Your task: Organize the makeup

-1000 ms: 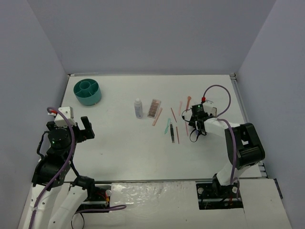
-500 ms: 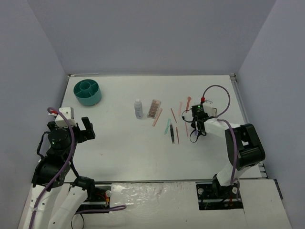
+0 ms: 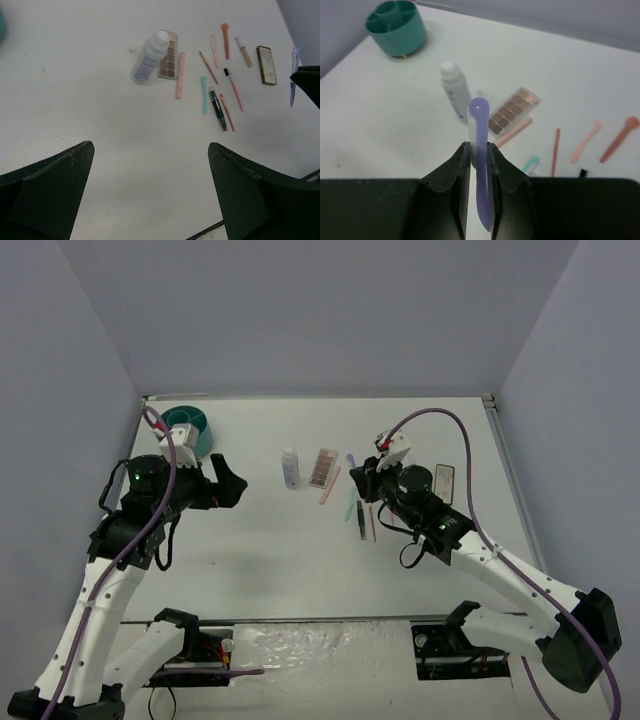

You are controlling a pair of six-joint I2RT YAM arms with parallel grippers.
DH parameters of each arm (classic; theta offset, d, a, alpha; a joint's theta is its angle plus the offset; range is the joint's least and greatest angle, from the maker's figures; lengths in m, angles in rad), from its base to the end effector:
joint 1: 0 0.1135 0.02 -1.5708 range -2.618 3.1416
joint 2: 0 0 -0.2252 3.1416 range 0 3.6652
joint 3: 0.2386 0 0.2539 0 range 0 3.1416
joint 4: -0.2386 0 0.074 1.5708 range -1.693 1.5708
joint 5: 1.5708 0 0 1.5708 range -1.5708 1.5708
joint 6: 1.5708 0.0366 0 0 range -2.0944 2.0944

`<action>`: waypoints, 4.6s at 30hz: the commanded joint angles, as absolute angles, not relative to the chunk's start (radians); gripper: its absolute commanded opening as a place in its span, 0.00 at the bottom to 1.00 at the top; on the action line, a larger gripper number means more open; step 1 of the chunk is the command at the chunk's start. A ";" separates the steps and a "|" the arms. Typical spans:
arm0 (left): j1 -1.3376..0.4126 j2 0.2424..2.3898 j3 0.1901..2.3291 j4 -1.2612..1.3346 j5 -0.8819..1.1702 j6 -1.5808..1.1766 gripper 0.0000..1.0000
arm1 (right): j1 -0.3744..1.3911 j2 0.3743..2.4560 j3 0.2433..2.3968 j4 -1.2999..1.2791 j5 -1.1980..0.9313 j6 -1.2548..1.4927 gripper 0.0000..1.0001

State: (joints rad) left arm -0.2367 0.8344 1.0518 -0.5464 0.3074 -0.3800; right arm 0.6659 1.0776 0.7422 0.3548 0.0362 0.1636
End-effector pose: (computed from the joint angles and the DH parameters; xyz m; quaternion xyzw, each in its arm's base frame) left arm 0.1916 -0.0576 0.3570 0.0313 0.8081 -0.2931 0.5100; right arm 0.2184 0.1699 0.2895 -0.1615 0.6813 0.2760 0.6584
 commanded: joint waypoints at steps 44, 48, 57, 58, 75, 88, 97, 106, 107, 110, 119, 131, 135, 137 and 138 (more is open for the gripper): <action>-0.530 1.199 1.164 -0.140 0.467 -0.719 0.24 | 0.844 1.226 0.810 0.758 -0.263 0.000 0.00; -0.531 1.182 1.150 -0.127 0.474 -0.715 0.05 | 0.845 1.226 0.807 0.764 -0.256 0.000 0.00; -0.529 1.147 1.140 -0.168 0.425 -0.674 0.00 | 0.845 1.234 0.807 0.759 -0.229 0.026 0.50; -0.529 1.145 1.146 -0.194 0.401 -0.663 0.00 | 0.844 1.232 0.807 0.753 -0.222 0.025 0.54; -0.101 1.290 1.558 -0.623 -0.079 -0.354 0.00 | 0.842 1.011 0.757 0.402 0.220 -0.034 1.00; 0.189 1.834 1.973 -0.492 -0.032 -0.091 0.00 | 0.842 0.958 0.710 0.396 0.303 0.036 1.00; 0.216 2.006 2.125 -0.467 -0.006 -0.025 0.00 | 0.842 0.997 0.707 0.408 0.274 0.037 1.00; 0.219 2.040 2.102 -0.383 0.061 -0.053 0.00 | 0.842 1.004 0.704 0.407 0.244 0.028 1.00; 0.219 2.048 2.105 -0.383 0.060 -0.052 0.00 | 0.842 1.003 0.703 0.408 0.245 0.028 1.00; 0.221 2.094 2.144 -0.415 0.063 -0.053 0.00 | 0.842 1.003 0.697 0.414 0.245 0.026 1.00; 0.221 2.202 2.228 -0.469 0.069 -0.057 0.04 | 0.842 1.011 0.690 0.422 0.248 0.025 1.00; 0.221 2.191 2.236 -0.476 0.058 -0.080 0.37 | 0.841 1.033 0.703 0.396 0.275 0.033 1.00; 0.221 2.126 2.238 -0.493 0.055 -0.094 0.45 | 0.842 1.020 0.716 0.365 0.317 0.039 1.00; 0.221 2.067 2.233 -0.510 0.043 -0.115 0.48 | 0.842 1.008 0.716 0.352 0.367 0.052 1.00; 0.220 2.032 2.221 -0.514 0.041 -0.130 0.52 | 0.842 1.005 0.717 0.343 0.394 0.060 1.00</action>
State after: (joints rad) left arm 0.2119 2.2518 2.1738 -0.5292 0.0577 -0.0784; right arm 0.8394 1.0283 0.6823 0.3212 0.2765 0.0289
